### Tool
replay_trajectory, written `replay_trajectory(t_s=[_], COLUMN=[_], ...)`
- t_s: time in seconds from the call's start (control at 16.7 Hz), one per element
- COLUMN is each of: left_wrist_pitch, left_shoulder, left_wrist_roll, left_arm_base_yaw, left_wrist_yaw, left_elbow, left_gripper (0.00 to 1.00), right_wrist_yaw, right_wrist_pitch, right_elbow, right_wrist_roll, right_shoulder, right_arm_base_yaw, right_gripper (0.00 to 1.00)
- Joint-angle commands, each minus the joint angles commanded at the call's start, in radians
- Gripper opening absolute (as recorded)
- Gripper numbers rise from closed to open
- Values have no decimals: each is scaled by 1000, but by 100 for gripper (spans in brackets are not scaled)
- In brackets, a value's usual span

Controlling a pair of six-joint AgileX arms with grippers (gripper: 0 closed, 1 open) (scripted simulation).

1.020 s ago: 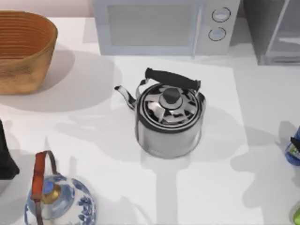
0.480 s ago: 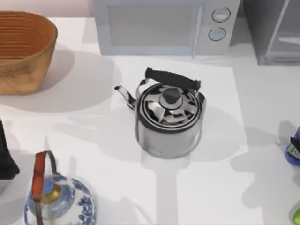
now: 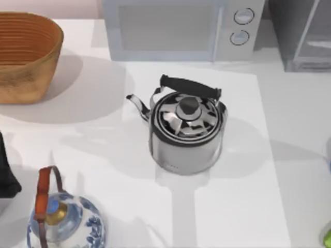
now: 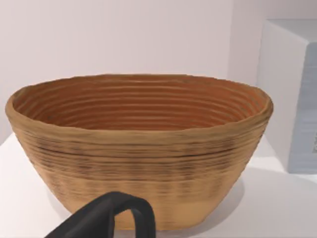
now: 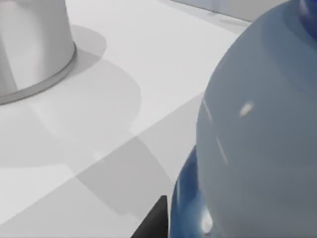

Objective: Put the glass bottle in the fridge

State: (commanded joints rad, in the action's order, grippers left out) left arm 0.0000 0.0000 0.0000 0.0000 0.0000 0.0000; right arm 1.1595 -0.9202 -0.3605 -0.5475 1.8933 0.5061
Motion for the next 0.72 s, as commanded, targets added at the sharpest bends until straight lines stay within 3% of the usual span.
replay_trajectory(t_s=[0.48, 0.72], left_wrist_pitch=[0, 0], left_shoulder=[0, 0], left_wrist_roll=[0, 0], left_arm_base_yaw=[0, 0], left_wrist_yaw=[0, 0], left_elbow=[0, 0], left_gripper=[100, 100], right_wrist_yaw=[115, 159], right_wrist_pitch=[732, 1011], right_elbow=[-220, -302], right_wrist_roll=[-424, -594], right_shoulder=[-103, -151], right_arm_base_yaw=[156, 203], right_gripper=[1, 1])
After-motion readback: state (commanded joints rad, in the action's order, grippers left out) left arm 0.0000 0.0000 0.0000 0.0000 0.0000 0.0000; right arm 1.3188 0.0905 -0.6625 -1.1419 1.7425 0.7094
